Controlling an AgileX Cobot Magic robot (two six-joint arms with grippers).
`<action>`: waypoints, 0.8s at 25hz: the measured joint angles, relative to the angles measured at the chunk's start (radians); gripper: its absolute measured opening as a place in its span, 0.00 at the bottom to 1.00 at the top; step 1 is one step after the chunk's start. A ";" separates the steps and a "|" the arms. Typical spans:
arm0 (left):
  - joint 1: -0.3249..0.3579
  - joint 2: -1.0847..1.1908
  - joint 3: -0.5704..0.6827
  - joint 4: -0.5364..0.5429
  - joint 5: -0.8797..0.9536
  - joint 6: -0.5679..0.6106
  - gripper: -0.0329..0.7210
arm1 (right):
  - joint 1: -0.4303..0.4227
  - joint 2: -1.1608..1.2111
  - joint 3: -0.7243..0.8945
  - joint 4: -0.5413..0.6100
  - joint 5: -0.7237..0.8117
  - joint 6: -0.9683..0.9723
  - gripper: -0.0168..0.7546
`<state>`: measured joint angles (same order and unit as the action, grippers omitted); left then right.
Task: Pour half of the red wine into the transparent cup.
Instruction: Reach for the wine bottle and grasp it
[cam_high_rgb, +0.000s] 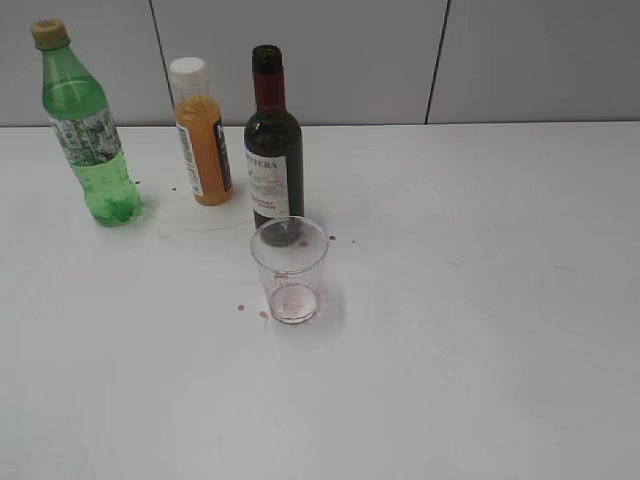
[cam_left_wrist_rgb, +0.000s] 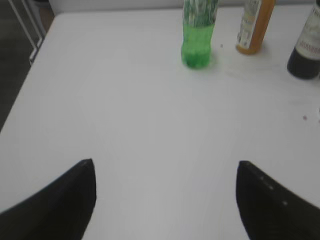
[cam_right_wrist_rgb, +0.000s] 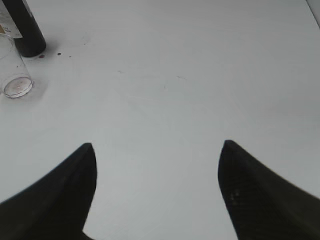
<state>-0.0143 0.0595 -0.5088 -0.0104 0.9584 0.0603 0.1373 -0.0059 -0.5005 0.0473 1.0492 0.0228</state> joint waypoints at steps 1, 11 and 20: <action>0.000 0.006 0.000 -0.001 -0.049 0.006 0.94 | 0.000 0.000 0.000 0.000 0.000 0.000 0.76; 0.000 0.331 0.001 -0.014 -0.550 0.014 0.92 | 0.000 0.000 0.000 0.000 0.000 0.001 0.76; 0.000 0.804 0.001 -0.075 -1.130 -0.010 0.90 | 0.000 0.000 0.000 0.000 0.000 0.001 0.76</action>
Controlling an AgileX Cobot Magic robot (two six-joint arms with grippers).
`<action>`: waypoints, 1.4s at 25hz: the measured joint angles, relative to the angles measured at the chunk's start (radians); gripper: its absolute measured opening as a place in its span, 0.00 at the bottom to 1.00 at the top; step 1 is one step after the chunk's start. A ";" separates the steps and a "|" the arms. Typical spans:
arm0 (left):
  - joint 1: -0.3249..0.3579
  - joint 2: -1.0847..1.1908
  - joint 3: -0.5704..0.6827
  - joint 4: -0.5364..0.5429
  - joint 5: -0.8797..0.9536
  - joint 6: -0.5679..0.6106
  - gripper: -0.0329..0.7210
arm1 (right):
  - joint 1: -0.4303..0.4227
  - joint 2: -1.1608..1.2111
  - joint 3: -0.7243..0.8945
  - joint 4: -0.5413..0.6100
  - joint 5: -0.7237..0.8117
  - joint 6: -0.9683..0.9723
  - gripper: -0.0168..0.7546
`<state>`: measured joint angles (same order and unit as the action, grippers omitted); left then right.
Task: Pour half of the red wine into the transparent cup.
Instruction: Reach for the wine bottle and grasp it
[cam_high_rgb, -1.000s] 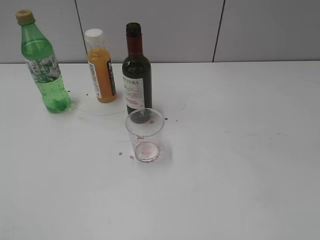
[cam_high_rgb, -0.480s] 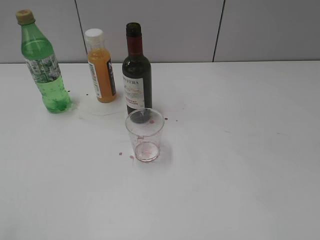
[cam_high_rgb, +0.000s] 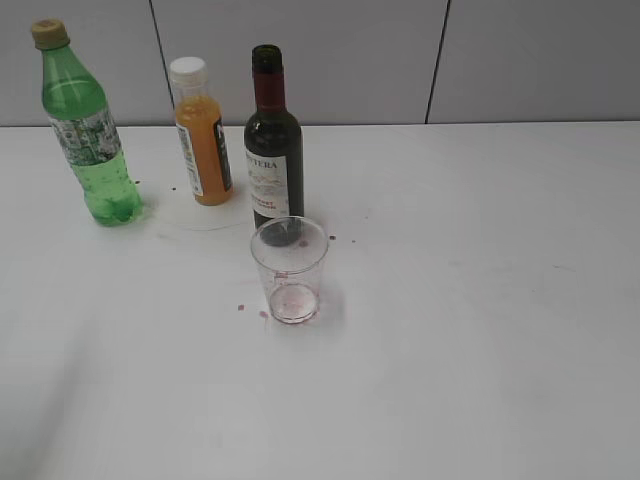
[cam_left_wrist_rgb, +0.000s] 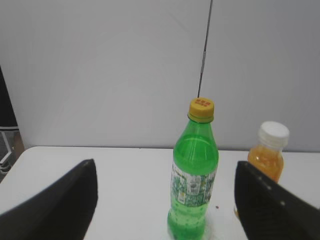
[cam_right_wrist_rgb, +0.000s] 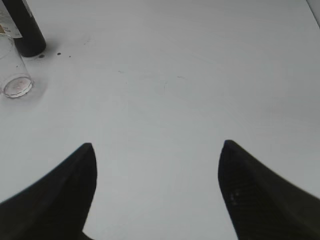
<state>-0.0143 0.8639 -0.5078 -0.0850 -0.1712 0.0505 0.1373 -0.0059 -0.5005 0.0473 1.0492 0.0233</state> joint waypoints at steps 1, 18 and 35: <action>0.000 0.041 0.000 0.003 -0.056 -0.023 0.90 | 0.000 0.000 0.000 0.000 0.000 0.000 0.76; 0.000 0.641 -0.034 0.768 -0.705 -0.394 0.83 | 0.000 0.000 0.000 0.000 0.000 0.000 0.76; -0.120 1.030 -0.313 0.982 -0.821 -0.437 0.93 | 0.000 0.000 0.000 0.000 0.000 -0.001 0.76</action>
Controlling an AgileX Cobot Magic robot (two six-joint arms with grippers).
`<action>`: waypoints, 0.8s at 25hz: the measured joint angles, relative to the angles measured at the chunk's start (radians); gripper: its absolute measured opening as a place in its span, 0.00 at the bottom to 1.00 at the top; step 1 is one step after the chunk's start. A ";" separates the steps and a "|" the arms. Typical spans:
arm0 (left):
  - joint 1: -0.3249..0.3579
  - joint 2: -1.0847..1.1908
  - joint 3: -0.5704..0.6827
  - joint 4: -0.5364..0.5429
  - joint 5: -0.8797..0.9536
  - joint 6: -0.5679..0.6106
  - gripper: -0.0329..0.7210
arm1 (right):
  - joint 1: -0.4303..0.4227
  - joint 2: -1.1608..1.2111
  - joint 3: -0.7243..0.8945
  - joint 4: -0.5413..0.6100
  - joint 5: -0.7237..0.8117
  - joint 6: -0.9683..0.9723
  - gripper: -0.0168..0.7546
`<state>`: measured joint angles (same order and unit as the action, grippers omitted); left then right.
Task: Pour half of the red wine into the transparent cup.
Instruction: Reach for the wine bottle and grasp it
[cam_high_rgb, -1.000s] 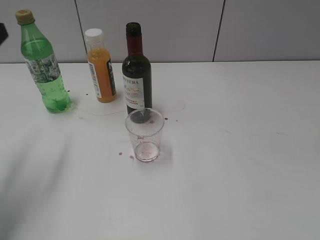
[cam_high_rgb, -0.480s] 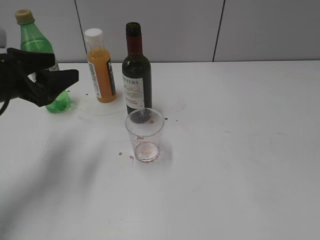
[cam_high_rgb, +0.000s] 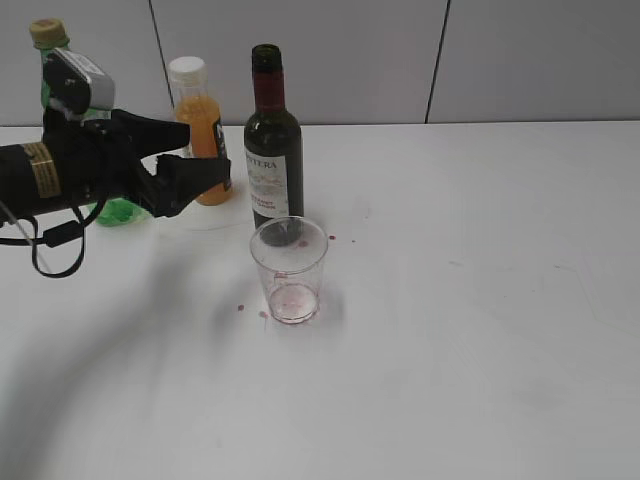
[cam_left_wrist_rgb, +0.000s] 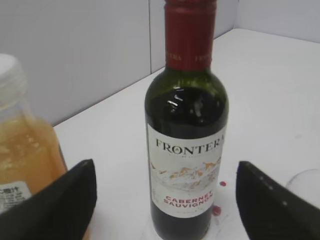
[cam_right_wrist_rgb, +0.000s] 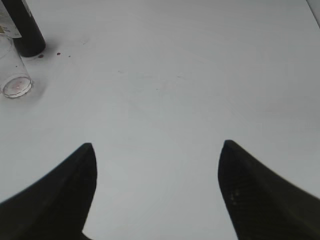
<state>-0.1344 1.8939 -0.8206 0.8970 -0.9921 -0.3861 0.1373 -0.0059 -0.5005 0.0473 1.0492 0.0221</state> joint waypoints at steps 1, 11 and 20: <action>-0.003 0.017 -0.013 0.000 0.000 -0.002 0.93 | 0.000 0.000 0.000 0.000 0.000 0.000 0.76; -0.040 0.151 -0.116 0.000 -0.004 -0.009 0.93 | 0.000 0.000 0.000 0.000 0.000 0.002 0.76; -0.100 0.213 -0.217 0.001 -0.012 -0.049 0.93 | 0.000 0.000 0.000 0.000 0.000 0.001 0.76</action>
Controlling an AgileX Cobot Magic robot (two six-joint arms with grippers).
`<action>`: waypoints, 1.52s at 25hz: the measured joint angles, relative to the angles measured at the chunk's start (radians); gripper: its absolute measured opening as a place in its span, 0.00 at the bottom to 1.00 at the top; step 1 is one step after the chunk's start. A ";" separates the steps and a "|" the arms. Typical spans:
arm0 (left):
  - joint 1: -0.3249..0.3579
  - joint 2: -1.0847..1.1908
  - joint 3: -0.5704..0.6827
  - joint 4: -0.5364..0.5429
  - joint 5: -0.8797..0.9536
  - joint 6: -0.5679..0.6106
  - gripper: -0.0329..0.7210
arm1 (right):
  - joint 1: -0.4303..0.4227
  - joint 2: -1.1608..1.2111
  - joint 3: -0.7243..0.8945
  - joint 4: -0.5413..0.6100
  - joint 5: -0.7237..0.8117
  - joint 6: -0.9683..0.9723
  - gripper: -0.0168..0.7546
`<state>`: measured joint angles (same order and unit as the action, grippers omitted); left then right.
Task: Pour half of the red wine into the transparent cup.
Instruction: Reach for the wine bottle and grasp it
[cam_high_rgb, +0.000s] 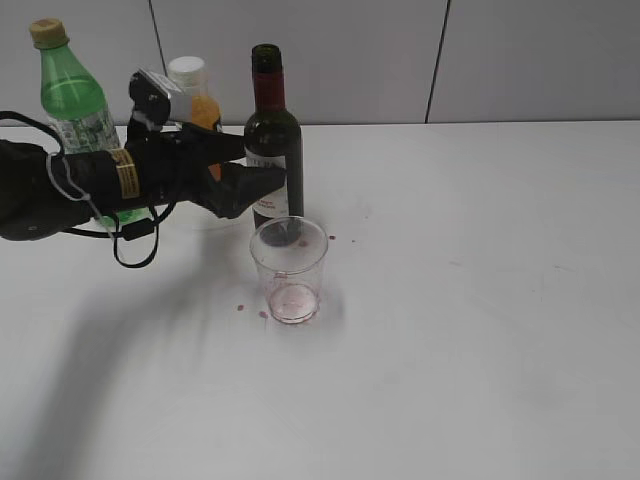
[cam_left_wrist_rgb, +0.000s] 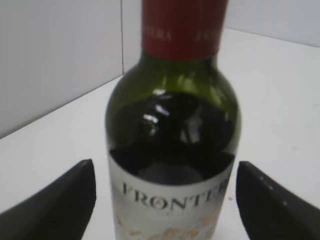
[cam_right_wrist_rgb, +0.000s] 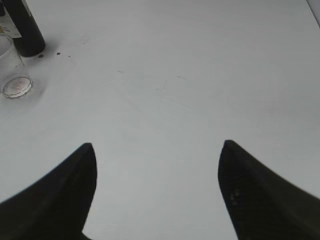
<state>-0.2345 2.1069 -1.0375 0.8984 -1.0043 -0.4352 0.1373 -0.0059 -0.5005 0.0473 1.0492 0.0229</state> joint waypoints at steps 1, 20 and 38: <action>-0.008 0.001 -0.012 -0.001 0.004 0.000 0.93 | 0.000 0.000 0.000 0.000 0.000 0.000 0.76; -0.067 0.162 -0.210 -0.004 0.038 -0.049 0.92 | 0.000 0.000 0.000 0.000 0.000 0.000 0.76; -0.071 0.173 -0.217 -0.051 0.054 -0.049 0.76 | 0.000 0.000 0.000 0.000 0.000 -0.001 0.76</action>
<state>-0.3053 2.2798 -1.2548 0.8471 -0.9504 -0.4838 0.1373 -0.0059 -0.5005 0.0473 1.0492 0.0216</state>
